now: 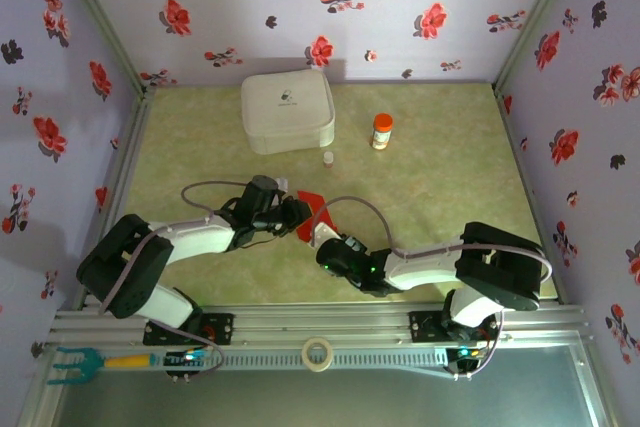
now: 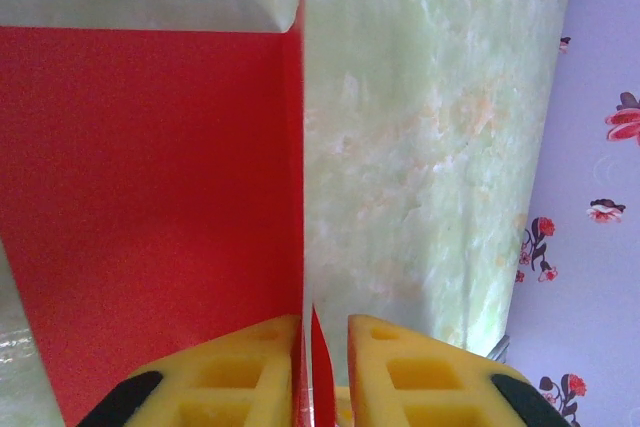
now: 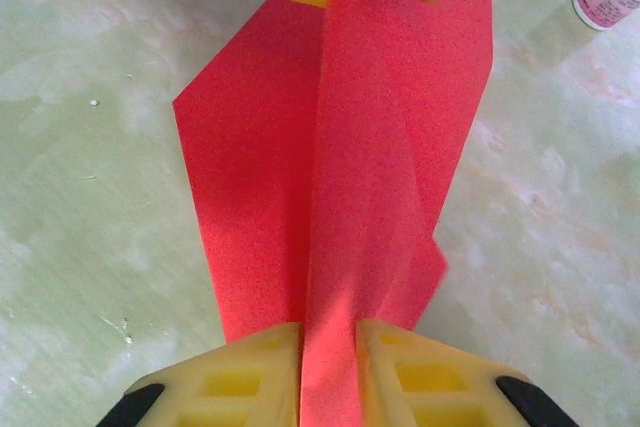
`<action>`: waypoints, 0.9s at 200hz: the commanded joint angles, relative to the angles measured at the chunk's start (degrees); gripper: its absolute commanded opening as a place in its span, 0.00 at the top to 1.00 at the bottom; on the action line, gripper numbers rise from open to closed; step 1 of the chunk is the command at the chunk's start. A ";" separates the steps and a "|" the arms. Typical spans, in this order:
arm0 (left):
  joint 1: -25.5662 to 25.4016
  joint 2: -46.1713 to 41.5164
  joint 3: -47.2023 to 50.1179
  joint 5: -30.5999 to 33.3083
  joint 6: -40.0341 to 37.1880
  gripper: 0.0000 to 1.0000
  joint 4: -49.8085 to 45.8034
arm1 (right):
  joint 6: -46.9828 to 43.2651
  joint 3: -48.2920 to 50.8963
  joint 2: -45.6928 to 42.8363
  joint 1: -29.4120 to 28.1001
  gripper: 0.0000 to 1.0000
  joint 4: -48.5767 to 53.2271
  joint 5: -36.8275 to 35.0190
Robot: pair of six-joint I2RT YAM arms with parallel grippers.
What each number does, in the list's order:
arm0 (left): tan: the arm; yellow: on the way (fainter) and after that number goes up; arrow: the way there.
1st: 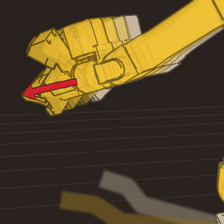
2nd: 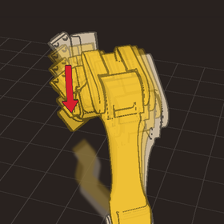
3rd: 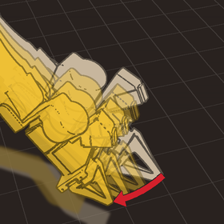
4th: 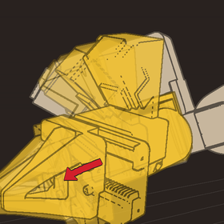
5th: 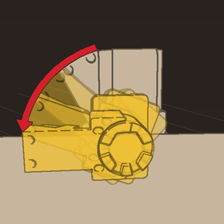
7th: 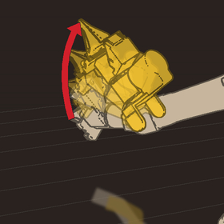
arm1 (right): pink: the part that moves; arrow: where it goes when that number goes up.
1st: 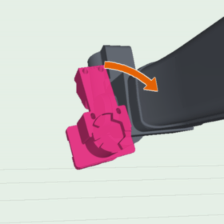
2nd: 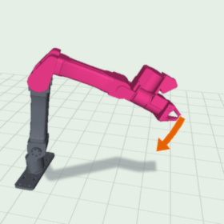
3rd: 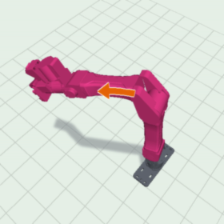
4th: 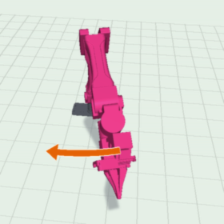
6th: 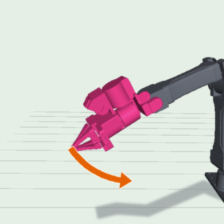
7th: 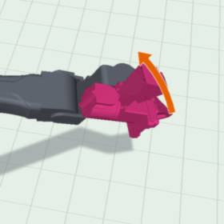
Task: Fold a paper plane with a square sheet of paper (pick it up from the middle)
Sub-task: Fourth fold the wing at the center of the table.
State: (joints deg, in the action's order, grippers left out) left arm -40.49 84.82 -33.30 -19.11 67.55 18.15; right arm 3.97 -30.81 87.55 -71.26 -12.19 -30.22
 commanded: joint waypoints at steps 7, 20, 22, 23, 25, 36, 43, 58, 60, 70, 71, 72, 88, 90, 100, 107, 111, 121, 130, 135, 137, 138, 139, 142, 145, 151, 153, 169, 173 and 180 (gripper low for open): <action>0.50 0.46 -1.49 -0.66 -0.76 0.80 -0.57 | 2.34 1.23 0.05 -0.34 0.83 -1.34 -2.02; 0.48 0.53 -1.48 -0.57 -0.75 0.79 -0.57 | 2.75 1.45 -0.01 -0.44 0.85 -1.82 -2.02; 0.49 0.53 -1.48 -0.51 -0.75 0.79 -0.57 | 2.79 1.49 -0.01 -0.43 0.85 -1.82 -2.01; 0.50 0.57 -1.45 -0.54 -0.75 0.79 -0.57 | 2.79 1.52 0.04 -0.40 0.85 -1.89 -1.98; 0.50 0.60 -1.45 -0.57 -0.75 0.78 -0.57 | 2.84 1.53 0.02 -0.37 0.86 -2.01 -1.96; 0.50 0.55 -1.45 -0.55 -0.69 0.76 -0.69 | 3.22 1.63 0.09 -0.32 0.88 -2.38 -2.07; 0.50 0.61 -1.37 -0.57 -0.79 0.75 -0.79 | 3.33 1.62 0.16 -0.30 0.89 -2.45 -2.10; 0.59 0.62 -1.37 -0.49 -0.84 0.73 -0.93 | 3.59 1.66 0.21 -0.33 0.90 -2.65 -1.87; 0.59 0.61 -1.38 -0.49 -0.84 0.73 -0.93 | 3.59 1.70 0.20 -0.36 0.90 -2.66 -1.84; 0.67 0.78 -1.42 -0.48 -0.84 0.73 -1.08 | 3.64 1.76 0.24 -0.28 0.90 -2.75 -1.53; 0.63 0.74 -1.42 -0.44 -0.84 0.73 -1.09 | 3.66 1.78 0.21 -0.28 0.90 -2.75 -1.47; 0.65 0.77 -1.42 -0.46 -0.80 0.73 -1.05 | 3.63 1.79 0.23 -0.32 0.90 -2.80 -1.49; 0.81 0.88 -1.46 -0.47 -0.84 0.76 -1.31 | 3.94 2.02 0.15 -0.28 0.90 -3.02 -1.39; 0.84 0.81 -1.49 -0.48 -0.77 0.76 -1.40 | 4.01 2.06 0.10 -0.35 0.90 -3.06 -1.42; 0.93 0.71 -1.46 -0.44 -0.84 0.79 -1.53 | 4.35 2.15 0.16 -0.26 0.89 -3.06 -1.70; 0.99 0.75 -1.42 -0.40 -0.84 0.81 -1.62 | 4.46 2.24 0.02 -0.27 0.89 -3.06 -1.71; 0.94 0.63 -1.42 -0.35 -0.84 0.82 -1.72 | 4.47 2.24 0.01 -0.18 0.89 -3.06 -1.72; 1.07 0.60 -1.34 -0.39 -0.80 0.86 -1.78 | 4.69 2.24 0.10 -0.17 0.87 -3.06 -1.71; 1.20 0.57 -1.38 -0.40 -0.83 0.87 -1.85 | 4.65 2.24 0.17 -0.08 0.87 -2.93 -1.61; 1.20 0.54 -1.42 -0.40 -0.84 0.87 -1.89 | 4.71 2.24 0.21 -0.07 0.87 -2.91 -1.58; 1.20 0.48 -1.42 -0.40 -0.84 0.88 -1.96 | 4.79 2.24 0.18 -0.03 0.87 -2.88 -1.59; 1.20 0.51 -1.46 -0.40 -0.84 0.88 -1.97 | 4.81 2.24 0.17 -0.07 0.87 -2.91 -1.60; 1.20 0.47 -1.48 -0.40 -0.84 0.88 -1.97 | 4.90 2.24 0.17 -0.08 0.87 -2.92 -1.64; 1.20 0.51 -1.50 -0.40 -0.84 0.88 -2.06 | 4.91 2.18 0.23 -0.09 0.87 -2.92 -1.56; 1.18 0.50 -1.46 -0.40 -0.83 0.88 -2.13 | 4.98 2.23 0.25 -0.08 0.87 -2.89 -1.53; 1.20 0.52 -1.51 -0.34 -0.83 0.88 -2.16 | 5.00 2.24 0.17 -0.04 0.88 -3.01 -1.36; 1.20 0.59 -1.46 -0.38 -0.84 0.88 -2.16 | 5.02 2.35 0.12 0.02 0.88 -3.06 -1.34; 1.18 0.57 -1.50 -0.42 -1.01 0.88 -2.24 | 5.17 2.24 0.16 0.04 0.90 -3.13 -1.11; 1.18 0.56 -1.51 -0.48 -1.09 0.88 -2.24 | 5.21 2.24 0.17 0.15 0.91 -3.13 -1.08; 1.20 0.48 -1.46 -0.36 -1.17 0.88 -2.37 | 5.24 2.24 0.10 0.18 0.94 -3.15 -0.96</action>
State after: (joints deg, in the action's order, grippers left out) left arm -39.72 85.19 -33.30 -19.11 67.53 17.30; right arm 7.77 -29.19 87.55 -71.24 -14.15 -30.48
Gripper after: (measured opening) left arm 0.119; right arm 0.092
